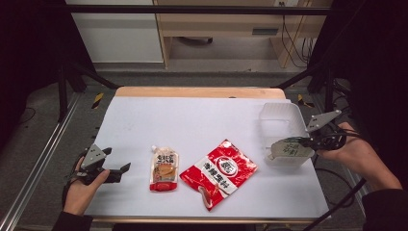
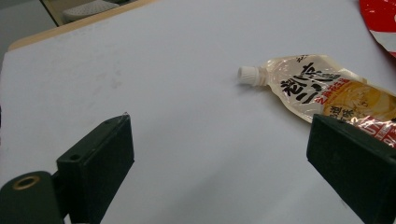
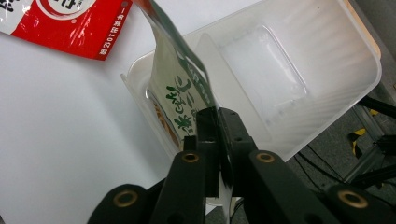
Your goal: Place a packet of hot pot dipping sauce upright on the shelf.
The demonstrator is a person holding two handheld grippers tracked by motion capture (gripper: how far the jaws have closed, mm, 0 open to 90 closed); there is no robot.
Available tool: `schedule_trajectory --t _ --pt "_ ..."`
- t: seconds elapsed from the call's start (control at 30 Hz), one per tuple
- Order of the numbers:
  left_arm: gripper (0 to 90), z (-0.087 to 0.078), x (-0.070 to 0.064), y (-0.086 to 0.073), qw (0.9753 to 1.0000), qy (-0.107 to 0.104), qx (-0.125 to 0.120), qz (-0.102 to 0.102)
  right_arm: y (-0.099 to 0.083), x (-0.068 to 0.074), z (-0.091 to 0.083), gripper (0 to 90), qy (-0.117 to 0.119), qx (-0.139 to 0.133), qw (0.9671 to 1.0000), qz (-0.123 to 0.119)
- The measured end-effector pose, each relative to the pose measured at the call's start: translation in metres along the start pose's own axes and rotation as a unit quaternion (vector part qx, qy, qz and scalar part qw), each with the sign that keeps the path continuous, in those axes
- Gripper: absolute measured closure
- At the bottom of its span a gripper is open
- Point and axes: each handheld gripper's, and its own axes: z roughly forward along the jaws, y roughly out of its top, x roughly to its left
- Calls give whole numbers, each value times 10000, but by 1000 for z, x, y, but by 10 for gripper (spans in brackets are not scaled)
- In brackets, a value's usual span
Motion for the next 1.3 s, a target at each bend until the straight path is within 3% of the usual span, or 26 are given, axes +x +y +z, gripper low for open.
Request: schedule_trajectory --t 0.13,0.23,0.27,0.3,0.4,0.53,0.73,0.93,1.17,1.27,1.3 --pt "72 0 0 0 10000 3 3 -6 -3 -1 0 807 -1 -49 9998 168" --pt "72 0 0 0 10000 2 -2 -12 -6 1 0 660 12 -105 9995 291" --pt "72 0 0 0 10000 2 -2 -12 -6 1 0 660 12 -105 9995 291" --pt "72 0 0 0 10000 3 -1 -13 -5 3 -3 547 -103 -200 9990 374" --pt "72 0 0 0 10000 2 9 -9 -3 8 -9 393 -263 -401 9979 443" --pt "72 0 -1 0 10000 -4 26 14 3 17 -18 274 -331 -584 9966 482" --pt "72 1 -1 0 10000 -31 43 40 14 34 -29 215 -350 -804 9955 370" --pt "72 1 -3 1 9999 -75 88 76 34 60 -33 202 -215 -1199 9920 326" --pt "69 2 -4 1 9998 -94 117 100 63 91 -21 175 -227 -1516 9875 369" --pt "65 1 -4 1 9998 -92 112 99 71 101 -14 171 -167 -1576 9870 276" --pt "64 1 -4 1 9998 -95 115 101 78 110 -8 157 -145 -1599 9867 264"
